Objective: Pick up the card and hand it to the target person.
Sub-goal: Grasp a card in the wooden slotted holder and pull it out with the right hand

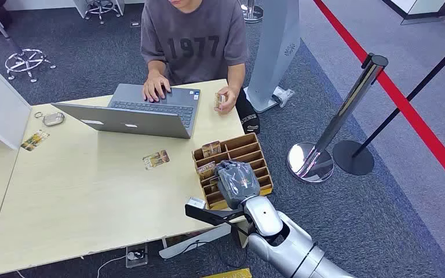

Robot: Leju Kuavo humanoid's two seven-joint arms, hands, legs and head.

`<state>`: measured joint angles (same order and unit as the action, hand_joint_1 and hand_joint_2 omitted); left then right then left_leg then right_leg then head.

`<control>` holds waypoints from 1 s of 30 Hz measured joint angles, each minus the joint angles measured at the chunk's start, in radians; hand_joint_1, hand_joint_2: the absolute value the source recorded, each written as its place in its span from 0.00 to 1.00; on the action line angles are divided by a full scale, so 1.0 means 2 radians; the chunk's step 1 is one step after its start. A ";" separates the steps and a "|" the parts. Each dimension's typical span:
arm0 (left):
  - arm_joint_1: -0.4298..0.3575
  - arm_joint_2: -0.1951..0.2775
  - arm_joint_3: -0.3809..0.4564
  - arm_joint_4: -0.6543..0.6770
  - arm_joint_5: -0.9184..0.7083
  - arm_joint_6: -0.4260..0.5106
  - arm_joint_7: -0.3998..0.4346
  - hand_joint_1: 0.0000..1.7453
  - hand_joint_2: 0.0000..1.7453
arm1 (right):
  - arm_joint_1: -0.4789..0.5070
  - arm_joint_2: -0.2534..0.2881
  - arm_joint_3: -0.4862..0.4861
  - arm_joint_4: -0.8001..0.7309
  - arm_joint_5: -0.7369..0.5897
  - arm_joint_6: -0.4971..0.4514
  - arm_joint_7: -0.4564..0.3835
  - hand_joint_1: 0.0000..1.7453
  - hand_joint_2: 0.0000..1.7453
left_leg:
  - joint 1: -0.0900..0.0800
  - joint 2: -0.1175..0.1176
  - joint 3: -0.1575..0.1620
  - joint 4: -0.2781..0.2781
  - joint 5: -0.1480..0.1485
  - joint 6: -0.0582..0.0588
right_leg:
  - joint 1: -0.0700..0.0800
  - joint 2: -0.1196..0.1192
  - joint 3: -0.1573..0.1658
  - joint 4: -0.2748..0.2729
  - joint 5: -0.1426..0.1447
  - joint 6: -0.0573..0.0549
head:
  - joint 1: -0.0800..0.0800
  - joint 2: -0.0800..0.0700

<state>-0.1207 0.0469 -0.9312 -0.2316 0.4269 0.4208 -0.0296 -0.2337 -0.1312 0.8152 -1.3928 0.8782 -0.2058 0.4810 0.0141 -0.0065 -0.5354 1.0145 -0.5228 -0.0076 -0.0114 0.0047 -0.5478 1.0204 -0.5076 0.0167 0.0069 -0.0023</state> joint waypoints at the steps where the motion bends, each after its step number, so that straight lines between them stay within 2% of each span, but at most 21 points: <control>1: 0.000 0.000 0.000 0.000 0.000 0.000 0.000 0.00 0.00 | 0.000 0.000 0.000 0.000 0.000 0.000 0.000 0.72 1.00 | 0.000 0.000 0.000 0.000 0.000 0.000 | 0.000 0.000 0.000 0.000 0.000 0.000 | 0.000 0.000; 30: 0.000 0.000 0.000 0.000 0.003 0.000 0.000 0.00 0.00 | 0.002 0.000 0.000 -0.001 0.000 -0.003 -0.006 0.73 1.00 | 0.000 0.000 0.000 0.000 0.000 0.000 | 0.000 0.000 0.000 0.000 0.000 0.000 | 0.000 0.000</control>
<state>-0.1207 0.0470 -0.9312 -0.2316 0.4326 0.4211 -0.0290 -0.2293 -0.1312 0.8160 -1.3939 0.8788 -0.2122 0.4685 0.0141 -0.0064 -0.5352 1.0145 -0.5228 -0.0076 -0.0114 0.0049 -0.5477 1.0204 -0.5076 0.0167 0.0069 -0.0023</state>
